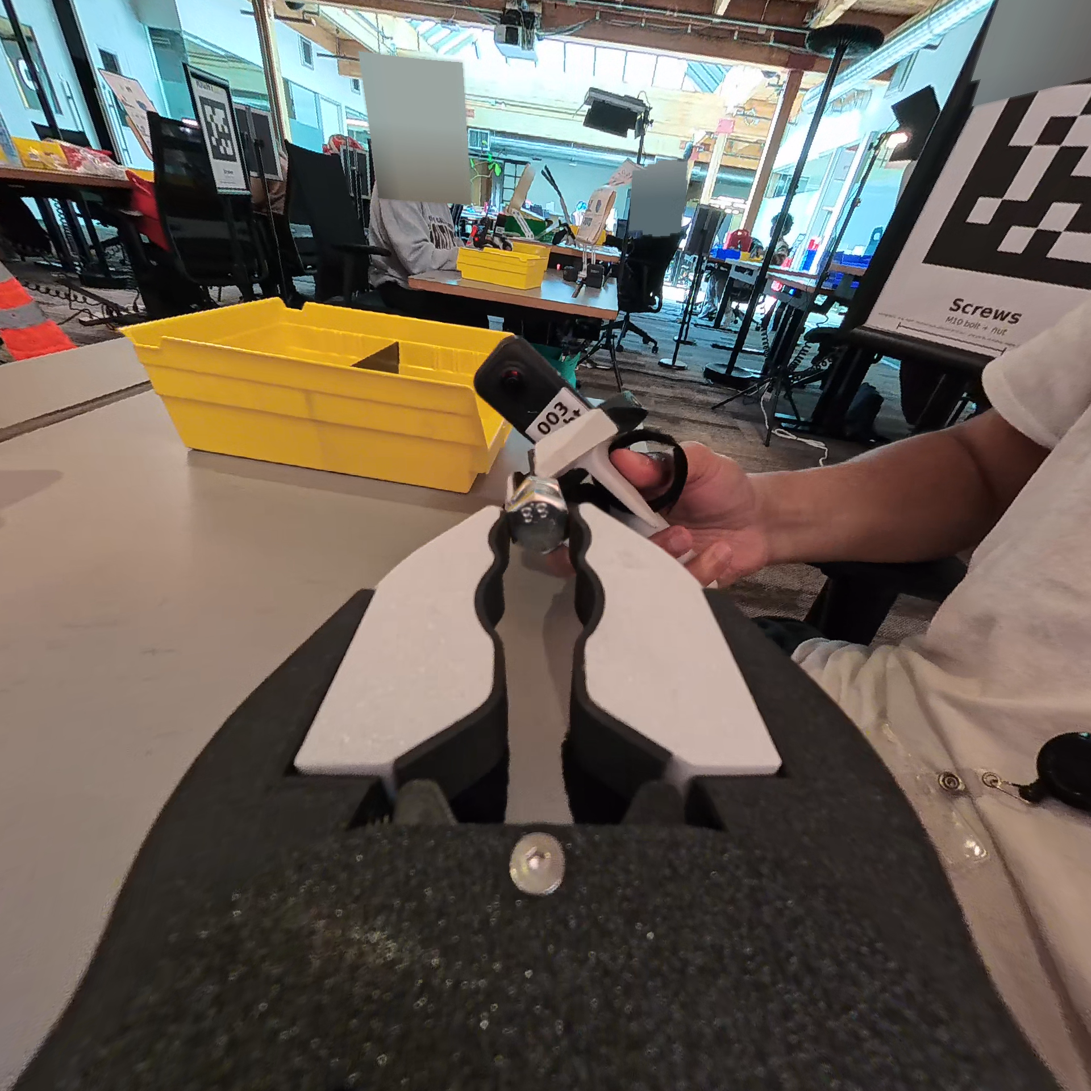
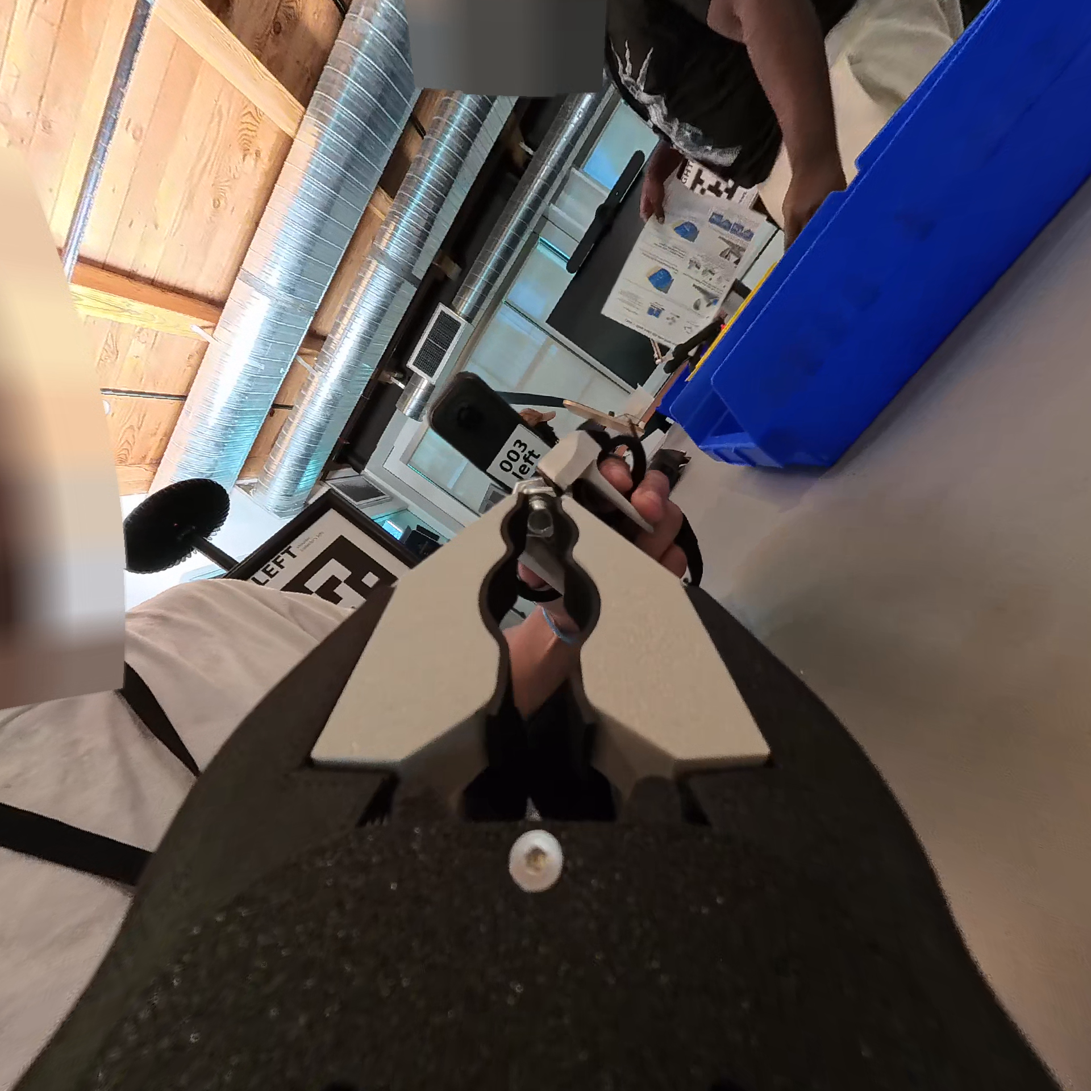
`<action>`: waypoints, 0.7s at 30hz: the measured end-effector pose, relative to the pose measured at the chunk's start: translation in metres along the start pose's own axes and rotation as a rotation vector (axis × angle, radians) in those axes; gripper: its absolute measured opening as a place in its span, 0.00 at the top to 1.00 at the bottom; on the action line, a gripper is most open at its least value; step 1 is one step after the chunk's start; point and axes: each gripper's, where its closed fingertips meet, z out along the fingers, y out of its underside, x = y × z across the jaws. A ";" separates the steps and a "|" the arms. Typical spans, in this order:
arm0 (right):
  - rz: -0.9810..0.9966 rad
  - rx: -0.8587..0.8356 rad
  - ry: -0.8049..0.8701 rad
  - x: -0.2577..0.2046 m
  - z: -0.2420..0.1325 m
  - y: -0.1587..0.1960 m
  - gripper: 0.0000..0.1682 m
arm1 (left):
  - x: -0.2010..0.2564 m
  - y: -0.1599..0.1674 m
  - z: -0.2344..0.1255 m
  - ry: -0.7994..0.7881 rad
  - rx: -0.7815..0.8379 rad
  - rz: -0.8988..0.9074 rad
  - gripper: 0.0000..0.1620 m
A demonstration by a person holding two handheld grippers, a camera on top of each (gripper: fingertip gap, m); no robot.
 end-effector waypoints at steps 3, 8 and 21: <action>-0.012 -0.005 0.012 0.001 0.000 0.001 0.96 | -0.001 0.001 0.000 0.011 -0.007 -0.031 0.89; -0.144 -0.042 0.062 0.002 0.002 0.004 0.96 | -0.001 0.001 -0.003 0.071 0.013 -0.166 0.89; 0.037 -0.107 -0.079 -0.002 0.018 0.021 0.78 | 0.007 -0.019 -0.012 0.182 0.150 -0.246 0.89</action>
